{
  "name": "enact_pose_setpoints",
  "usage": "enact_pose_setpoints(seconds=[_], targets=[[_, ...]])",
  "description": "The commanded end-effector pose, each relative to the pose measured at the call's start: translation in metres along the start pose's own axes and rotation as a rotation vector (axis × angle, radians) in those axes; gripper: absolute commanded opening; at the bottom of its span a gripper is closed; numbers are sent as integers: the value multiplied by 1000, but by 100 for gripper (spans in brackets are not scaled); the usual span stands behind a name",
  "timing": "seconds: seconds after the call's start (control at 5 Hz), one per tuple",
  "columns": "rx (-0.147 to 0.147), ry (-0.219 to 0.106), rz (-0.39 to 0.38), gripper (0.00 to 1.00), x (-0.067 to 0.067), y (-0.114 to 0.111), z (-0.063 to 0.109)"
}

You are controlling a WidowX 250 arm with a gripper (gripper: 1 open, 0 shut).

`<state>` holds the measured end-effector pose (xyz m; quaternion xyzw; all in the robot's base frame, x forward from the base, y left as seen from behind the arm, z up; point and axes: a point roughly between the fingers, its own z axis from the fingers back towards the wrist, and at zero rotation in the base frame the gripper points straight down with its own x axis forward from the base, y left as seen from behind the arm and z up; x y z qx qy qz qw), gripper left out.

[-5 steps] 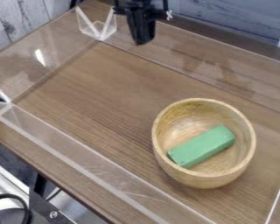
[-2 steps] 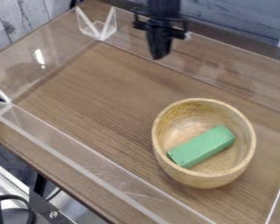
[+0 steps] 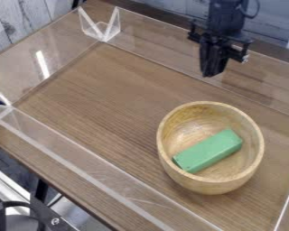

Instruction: Put the green block in the brown bowl

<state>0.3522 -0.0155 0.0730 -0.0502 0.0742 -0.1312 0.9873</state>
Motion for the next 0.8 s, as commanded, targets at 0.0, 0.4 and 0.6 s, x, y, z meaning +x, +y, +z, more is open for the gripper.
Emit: enact_pose_setpoints(seconds=[0.0,0.4,0.6], targets=[[43,-63,7,0,9,3,16],[9,-66,48,100,16,6,19],[-1,-92,58,0,21,6,19]])
